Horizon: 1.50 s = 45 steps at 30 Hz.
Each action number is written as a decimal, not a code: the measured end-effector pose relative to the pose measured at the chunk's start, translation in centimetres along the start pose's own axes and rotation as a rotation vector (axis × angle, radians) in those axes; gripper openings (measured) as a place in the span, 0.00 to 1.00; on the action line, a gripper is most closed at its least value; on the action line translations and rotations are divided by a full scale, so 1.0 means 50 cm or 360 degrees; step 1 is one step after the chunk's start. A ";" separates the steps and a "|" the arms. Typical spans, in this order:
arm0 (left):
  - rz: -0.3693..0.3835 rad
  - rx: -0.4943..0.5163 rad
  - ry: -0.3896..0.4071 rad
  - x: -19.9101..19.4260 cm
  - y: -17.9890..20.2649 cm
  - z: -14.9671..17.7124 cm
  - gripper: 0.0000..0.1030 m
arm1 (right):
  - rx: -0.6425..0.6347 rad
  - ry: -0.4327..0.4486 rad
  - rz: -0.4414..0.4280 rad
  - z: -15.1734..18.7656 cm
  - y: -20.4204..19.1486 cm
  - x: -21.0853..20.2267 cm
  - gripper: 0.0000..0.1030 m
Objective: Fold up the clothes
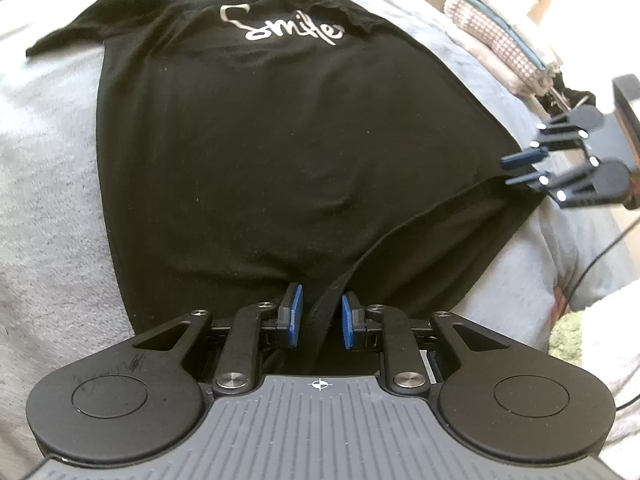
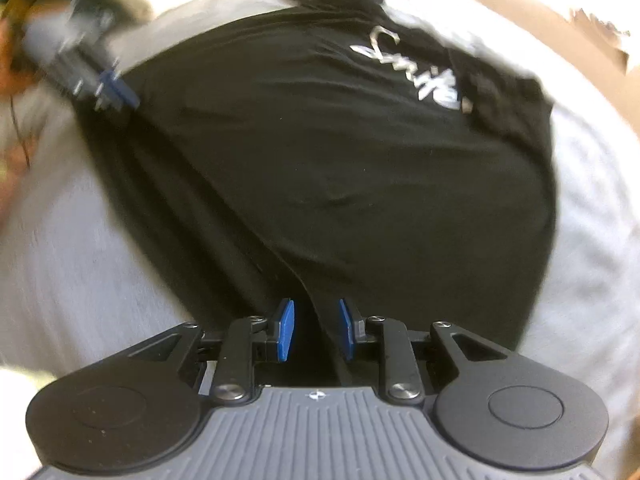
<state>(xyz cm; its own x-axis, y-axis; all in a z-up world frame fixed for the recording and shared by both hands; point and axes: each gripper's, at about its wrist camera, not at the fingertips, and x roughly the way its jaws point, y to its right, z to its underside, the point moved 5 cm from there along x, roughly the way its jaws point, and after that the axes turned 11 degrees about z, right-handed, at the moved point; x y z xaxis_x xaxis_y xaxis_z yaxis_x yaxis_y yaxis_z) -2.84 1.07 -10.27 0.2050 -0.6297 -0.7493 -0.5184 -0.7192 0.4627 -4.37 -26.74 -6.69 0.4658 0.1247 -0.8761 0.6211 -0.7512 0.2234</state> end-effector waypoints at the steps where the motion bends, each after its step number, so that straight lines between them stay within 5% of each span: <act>1: 0.0003 0.0014 -0.0001 -0.001 0.002 0.000 0.19 | 0.0062 -0.0018 -0.0045 -0.004 0.008 0.006 0.25; 11: 0.0053 0.0125 -0.0076 0.011 0.012 0.001 0.19 | 0.0198 -0.0138 -0.0313 -0.007 0.015 0.032 0.22; 13: 0.0038 0.0141 -0.0063 0.018 0.017 -0.001 0.19 | 0.0190 -0.0154 -0.0316 -0.003 0.011 0.038 0.01; 14: 0.0023 0.0159 -0.0049 0.019 0.020 -0.003 0.15 | 0.0180 -0.0132 -0.0299 -0.005 0.010 0.035 0.00; 16: -0.0074 0.0241 0.0066 0.001 0.033 -0.013 0.01 | 0.0180 -0.0039 -0.0235 -0.015 0.017 0.016 0.00; 20: -0.0320 0.0558 0.0464 -0.075 0.088 -0.031 0.00 | 0.0110 0.0326 0.0028 -0.036 0.024 -0.070 0.00; 22: -0.0352 0.0661 0.0396 -0.054 0.094 -0.005 0.00 | -0.0044 0.0431 0.0124 -0.028 0.000 -0.097 0.00; 27: -0.0390 0.0874 0.0201 -0.001 0.104 0.060 0.01 | -0.0438 0.0253 0.0070 0.057 -0.098 -0.039 0.00; 45: -0.0298 0.0851 0.0023 -0.005 0.090 0.106 0.01 | -0.0395 0.0198 0.0029 0.080 -0.092 -0.024 0.00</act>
<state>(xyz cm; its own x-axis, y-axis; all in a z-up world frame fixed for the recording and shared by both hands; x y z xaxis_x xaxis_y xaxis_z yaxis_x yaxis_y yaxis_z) -9.62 -0.44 -10.50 0.3434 -0.5124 -0.7871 -0.8197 -0.5726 0.0152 -10.31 -26.01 -8.36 0.5426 0.2026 -0.8152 0.7403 -0.5739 0.3501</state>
